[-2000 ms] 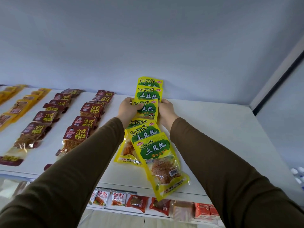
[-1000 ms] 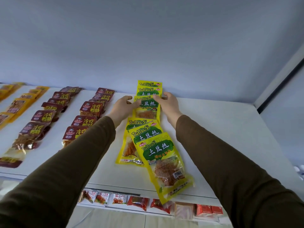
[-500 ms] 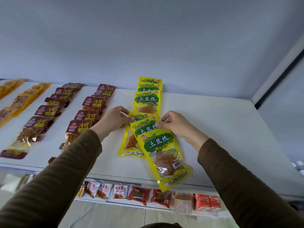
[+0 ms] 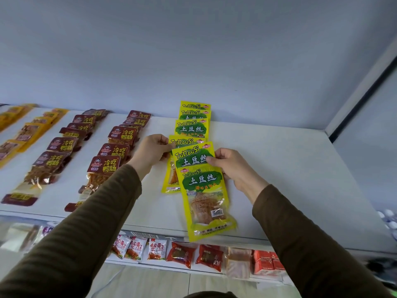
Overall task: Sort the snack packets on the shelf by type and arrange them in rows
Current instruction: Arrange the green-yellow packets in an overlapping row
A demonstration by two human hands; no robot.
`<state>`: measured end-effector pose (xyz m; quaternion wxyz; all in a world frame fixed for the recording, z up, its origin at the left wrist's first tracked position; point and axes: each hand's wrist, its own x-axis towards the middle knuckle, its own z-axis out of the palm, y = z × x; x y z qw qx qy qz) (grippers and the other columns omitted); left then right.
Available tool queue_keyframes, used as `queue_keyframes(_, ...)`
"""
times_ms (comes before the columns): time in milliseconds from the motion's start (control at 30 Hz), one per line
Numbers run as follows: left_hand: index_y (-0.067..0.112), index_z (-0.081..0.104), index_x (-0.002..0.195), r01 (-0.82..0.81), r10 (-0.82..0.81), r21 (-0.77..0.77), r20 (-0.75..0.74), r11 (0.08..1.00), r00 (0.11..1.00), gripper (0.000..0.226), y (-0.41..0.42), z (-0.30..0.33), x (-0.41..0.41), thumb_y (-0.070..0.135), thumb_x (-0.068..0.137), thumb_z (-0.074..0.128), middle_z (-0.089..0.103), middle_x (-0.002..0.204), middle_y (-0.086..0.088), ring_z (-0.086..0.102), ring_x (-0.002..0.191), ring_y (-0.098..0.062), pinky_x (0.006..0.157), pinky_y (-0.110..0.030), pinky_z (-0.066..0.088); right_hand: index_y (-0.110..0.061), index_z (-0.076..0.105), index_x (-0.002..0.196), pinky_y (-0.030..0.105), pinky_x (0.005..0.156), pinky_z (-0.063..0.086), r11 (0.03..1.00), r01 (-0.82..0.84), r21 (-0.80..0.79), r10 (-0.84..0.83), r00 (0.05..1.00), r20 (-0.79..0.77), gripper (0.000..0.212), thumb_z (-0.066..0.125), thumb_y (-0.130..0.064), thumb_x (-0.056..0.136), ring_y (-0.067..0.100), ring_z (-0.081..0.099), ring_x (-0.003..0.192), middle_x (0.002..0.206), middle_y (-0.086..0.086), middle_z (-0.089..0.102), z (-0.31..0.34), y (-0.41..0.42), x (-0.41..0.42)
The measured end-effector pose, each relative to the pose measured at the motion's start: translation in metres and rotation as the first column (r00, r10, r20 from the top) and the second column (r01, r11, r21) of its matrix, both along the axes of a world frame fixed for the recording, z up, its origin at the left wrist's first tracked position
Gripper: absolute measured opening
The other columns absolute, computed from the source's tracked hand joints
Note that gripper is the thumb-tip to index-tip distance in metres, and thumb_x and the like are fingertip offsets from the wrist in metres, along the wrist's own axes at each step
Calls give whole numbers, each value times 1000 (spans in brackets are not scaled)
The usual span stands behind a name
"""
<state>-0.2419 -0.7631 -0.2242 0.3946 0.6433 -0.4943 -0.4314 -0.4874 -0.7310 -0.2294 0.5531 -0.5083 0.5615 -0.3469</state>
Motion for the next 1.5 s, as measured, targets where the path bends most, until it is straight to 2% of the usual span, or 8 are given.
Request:
queue_keyframes(100, 13, 52, 73, -6, 6, -23, 8, 1000, 1000, 28, -7, 4, -5, 7, 90, 74, 57, 46, 2, 47, 33, -3, 39, -17, 39, -16, 55, 78, 16, 38, 31, 999, 47, -7, -47, 997, 61, 25, 75, -16, 92, 5, 53, 43, 72, 3, 62, 0, 2, 7)
queue_keyframes(267, 10, 56, 79, -48, 48, -37, 4, 998, 999, 21, -13, 9, -5, 8, 92, 73, 55, 63, -10, 48, 34, -3, 40, -17, 42, -15, 51, 75, 19, 38, 28, 992, 108, -60, -103, 991, 84, 29, 75, -14, 92, 7, 38, 39, 65, 3, 49, -3, 3, 20)
queue_keyframes(433, 7, 63, 107, -110, 106, -116, -33, 987, 994, 22, 1, 12, 2, 24, 95, 71, 62, 80, -8, 56, 59, -18, 56, -29, 47, -9, 54, 84, 23, 42, 35, 988, 116, -103, -111, 992, 56, 26, 77, -18, 90, 14, 42, 47, 68, 10, 48, -7, 4, 22)
queue_keyframes(667, 6, 66, 89, 51, -49, -65, 26, 997, 998, 44, 47, 2, 5, 49, 86, 76, 62, 66, 0, 49, 54, -15, 51, -27, 39, -14, 52, 74, 22, 41, 41, 976, 142, -166, -143, 990, 7, 36, 81, -30, 87, 9, 46, 40, 53, 1, 51, -13, 4, 21)
queue_keyframes(800, 16, 58, 73, 152, -152, -27, 22, 988, 988, 30, 55, -8, 2, 30, 85, 81, 53, 53, 4, 43, 49, -15, 50, -28, 30, -14, 53, 73, 23, 41, 46, 978, 139, -156, -136, 990, 36, 35, 80, -32, 87, 9, 51, 41, 53, -1, 55, -12, 5, 24)
queue_keyframes(1033, 13, 55, 84, 122, -127, -63, -71, 991, 989, 23, 48, -12, 3, 11, 88, 77, 43, 58, 2, 38, 52, -13, 49, -26, 29, -11, 58, 84, 26, 47, 53, 994, 38, -101, -34, 998, 43, 26, 80, -24, 88, 9, 55, 47, 72, 5, 64, -11, 14, 22)
queue_keyframes(1233, 19, 60, 88, 107, -115, -81, -93, 991, 989, 21, 44, -16, 3, 13, 85, 80, 47, 57, 8, 43, 49, -9, 48, -21, 33, -12, 48, 75, 25, 42, 50, 979, 124, -162, -124, 992, 9, 33, 77, -19, 91, 10, 53, 41, 59, 5, 55, -10, 14, 26)
queue_keyframes(1500, 19, 62, 96, 80, -85, -127, -32, 989, 996, 27, 47, -14, -2, 23, 81, 84, 51, 62, 7, 48, 56, -10, 58, -28, 36, -9, 61, 78, 24, 41, 49, 984, 96, -147, -93, 995, 25, 24, 76, -21, 92, 9, 53, 41, 58, 3, 60, -11, 17, 23)
